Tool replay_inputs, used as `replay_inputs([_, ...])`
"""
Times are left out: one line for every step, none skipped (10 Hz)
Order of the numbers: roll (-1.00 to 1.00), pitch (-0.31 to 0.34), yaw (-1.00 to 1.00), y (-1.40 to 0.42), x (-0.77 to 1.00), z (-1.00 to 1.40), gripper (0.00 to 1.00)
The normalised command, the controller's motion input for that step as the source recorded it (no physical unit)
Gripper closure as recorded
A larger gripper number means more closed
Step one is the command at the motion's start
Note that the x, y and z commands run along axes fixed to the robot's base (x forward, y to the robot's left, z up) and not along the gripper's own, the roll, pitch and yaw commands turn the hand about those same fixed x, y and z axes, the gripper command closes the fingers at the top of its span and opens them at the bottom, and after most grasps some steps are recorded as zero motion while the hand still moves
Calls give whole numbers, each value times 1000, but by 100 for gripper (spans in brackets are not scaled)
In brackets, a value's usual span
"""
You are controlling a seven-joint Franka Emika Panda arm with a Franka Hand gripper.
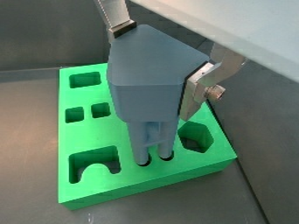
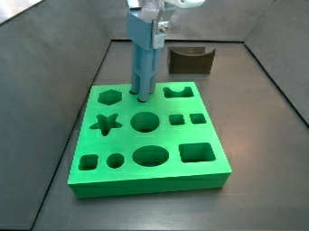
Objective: Pick up the 3 prong object. Move up. Move to above the board. Insert the 3 prong object.
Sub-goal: Insert the 3 prong object.
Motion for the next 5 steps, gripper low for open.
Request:
replay_inputs([0, -14, 91, 31, -11, -137, 100])
replay_inputs([0, -34, 169, 40, -20, -203, 100])
replay_inputs([0, -34, 197, 60, -17, -231, 100])
replay_inputs([0, -49, 286, 66, -40, -254, 100])
replay_inputs([-49, -54, 314, 49, -40, -291, 100])
